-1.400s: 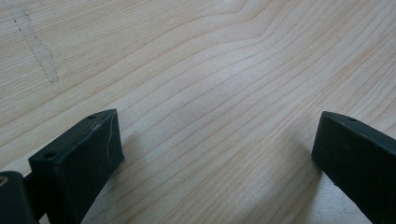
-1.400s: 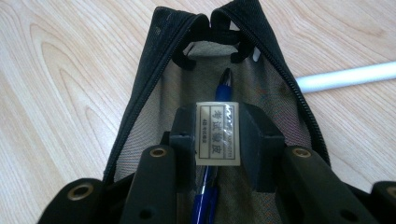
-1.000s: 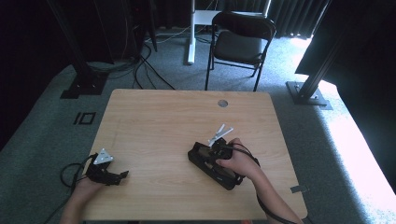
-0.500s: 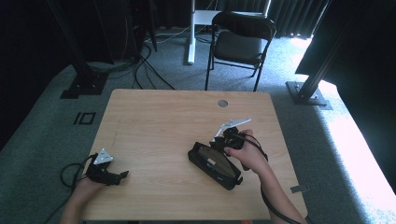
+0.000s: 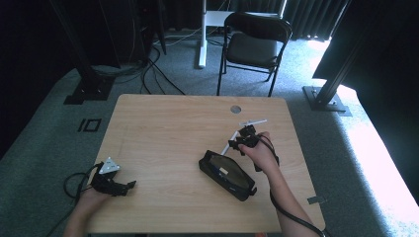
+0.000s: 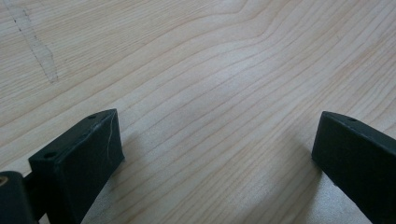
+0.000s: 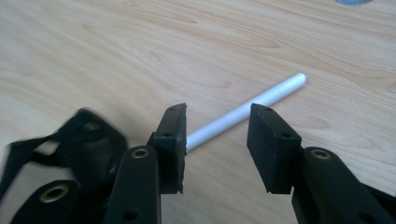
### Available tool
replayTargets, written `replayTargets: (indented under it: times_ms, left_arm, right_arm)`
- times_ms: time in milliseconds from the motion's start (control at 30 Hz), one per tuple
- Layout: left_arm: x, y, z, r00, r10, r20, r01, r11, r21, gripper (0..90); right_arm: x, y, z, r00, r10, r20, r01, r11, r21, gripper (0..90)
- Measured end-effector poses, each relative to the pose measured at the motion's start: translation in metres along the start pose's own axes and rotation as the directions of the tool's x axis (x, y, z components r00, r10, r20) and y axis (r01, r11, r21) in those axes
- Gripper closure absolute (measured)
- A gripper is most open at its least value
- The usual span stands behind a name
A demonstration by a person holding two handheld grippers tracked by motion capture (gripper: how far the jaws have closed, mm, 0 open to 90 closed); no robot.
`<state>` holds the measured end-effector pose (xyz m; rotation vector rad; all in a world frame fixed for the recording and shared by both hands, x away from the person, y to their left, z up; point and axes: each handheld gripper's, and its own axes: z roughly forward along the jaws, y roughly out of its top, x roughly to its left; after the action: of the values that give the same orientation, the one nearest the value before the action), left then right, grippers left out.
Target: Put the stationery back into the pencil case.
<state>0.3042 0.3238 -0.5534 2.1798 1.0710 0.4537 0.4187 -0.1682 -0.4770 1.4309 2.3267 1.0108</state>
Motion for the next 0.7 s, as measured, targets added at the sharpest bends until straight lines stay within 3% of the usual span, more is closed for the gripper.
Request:
replayTargets:
  times_ms: [133,300,700]
  left_arm:
    - [0.000,0.000,0.000,1.0000,0.000,-0.001,0.000,1.0000,0.001,2.1]
    - [0.000,0.000,0.000,1.0000,0.000,-0.001,0.000,1.0000,0.001,2.1]
    - [0.000,0.000,0.000,1.0000,0.000,-0.001,0.000,1.0000,0.001,2.1]
  right_arm:
    - [-0.007,0.003,0.015,0.9985,0.052,0.016,-0.052,0.998,0.018,56.7]
    - [-0.012,0.006,0.035,0.9904,0.131,0.044,-0.133,0.990,0.039,54.8]
    - [-0.006,0.005,0.068,0.9856,0.141,0.094,-0.152,0.980,0.131,53.4]
